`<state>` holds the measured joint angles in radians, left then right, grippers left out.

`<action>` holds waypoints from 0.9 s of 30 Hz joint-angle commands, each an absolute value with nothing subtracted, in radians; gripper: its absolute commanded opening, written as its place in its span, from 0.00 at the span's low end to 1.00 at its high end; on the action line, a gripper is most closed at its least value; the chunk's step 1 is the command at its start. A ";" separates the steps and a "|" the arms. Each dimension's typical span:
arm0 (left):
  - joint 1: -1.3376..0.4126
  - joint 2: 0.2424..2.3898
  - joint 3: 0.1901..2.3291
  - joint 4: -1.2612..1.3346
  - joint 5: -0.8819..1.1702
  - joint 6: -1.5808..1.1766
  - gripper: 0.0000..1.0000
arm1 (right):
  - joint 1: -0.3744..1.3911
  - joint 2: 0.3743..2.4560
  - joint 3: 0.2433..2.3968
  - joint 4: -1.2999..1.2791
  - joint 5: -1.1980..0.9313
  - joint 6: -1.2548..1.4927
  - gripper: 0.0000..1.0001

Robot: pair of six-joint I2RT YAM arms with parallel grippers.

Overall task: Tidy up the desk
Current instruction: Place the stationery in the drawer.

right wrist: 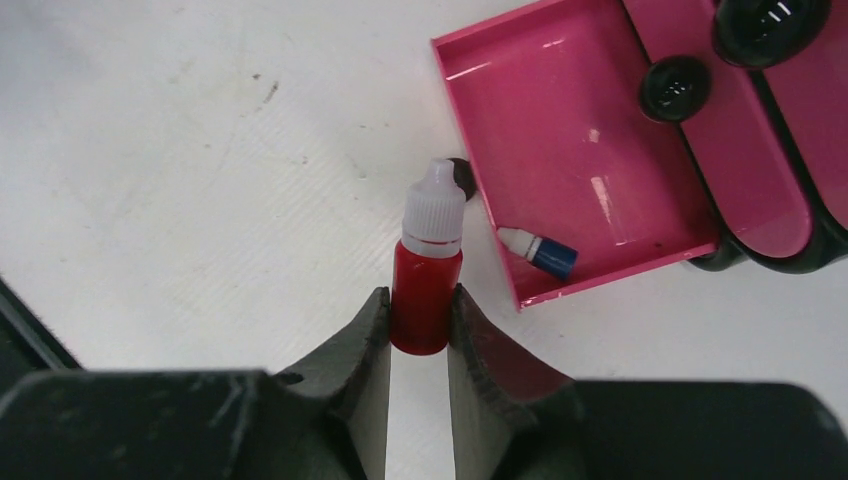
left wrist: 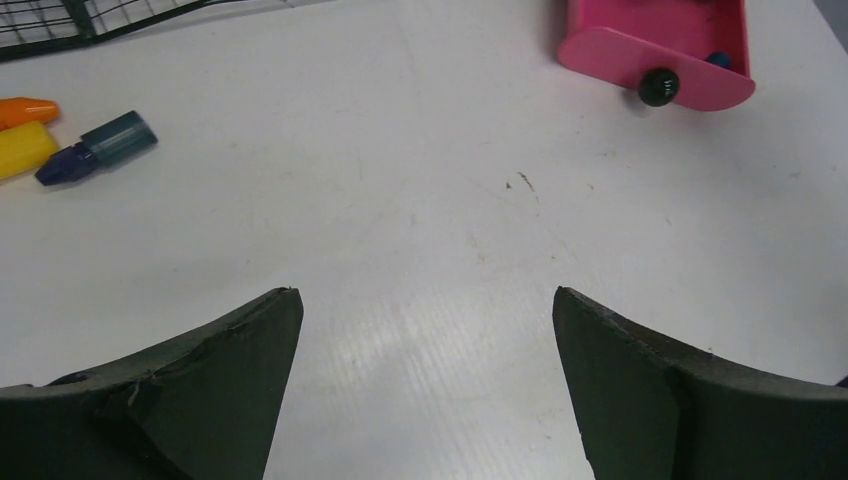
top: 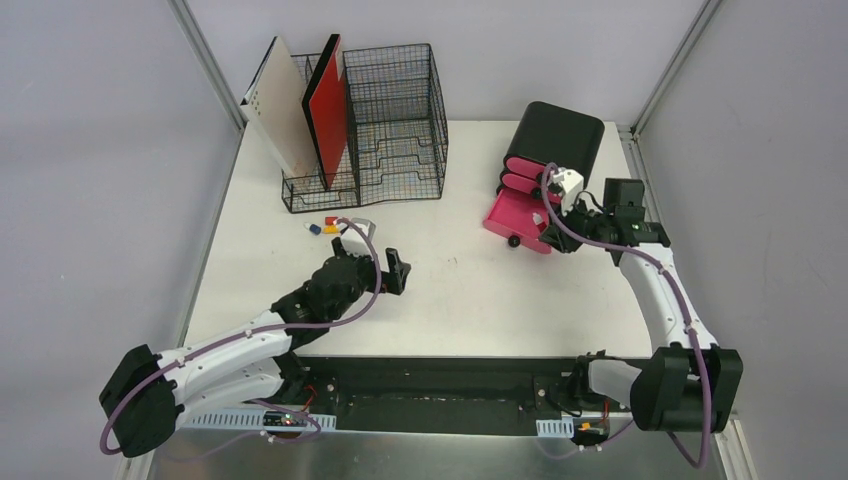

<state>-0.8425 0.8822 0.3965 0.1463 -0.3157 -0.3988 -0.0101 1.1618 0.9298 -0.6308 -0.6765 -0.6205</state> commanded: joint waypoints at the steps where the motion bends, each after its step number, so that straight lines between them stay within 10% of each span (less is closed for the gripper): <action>1: -0.838 0.837 0.360 0.095 -0.407 -0.371 0.99 | 0.049 1.211 0.981 -0.533 -0.484 -0.636 0.02; 12: -0.838 0.823 0.295 0.111 -0.464 -0.434 0.99 | 0.105 1.359 1.024 -0.433 -0.298 -0.618 0.18; 20: -0.839 0.818 0.283 0.111 -0.479 -0.456 0.99 | 0.106 1.419 1.045 -0.434 -0.243 -0.577 0.61; 27: -0.839 0.828 0.285 0.109 -0.487 -0.464 0.99 | 0.068 1.328 1.022 -0.507 -0.399 -0.588 0.73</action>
<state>-0.8425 0.8345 0.2871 0.0822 -0.4496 -0.4435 0.0948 1.4162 1.0004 -0.4751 -0.2867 -0.5900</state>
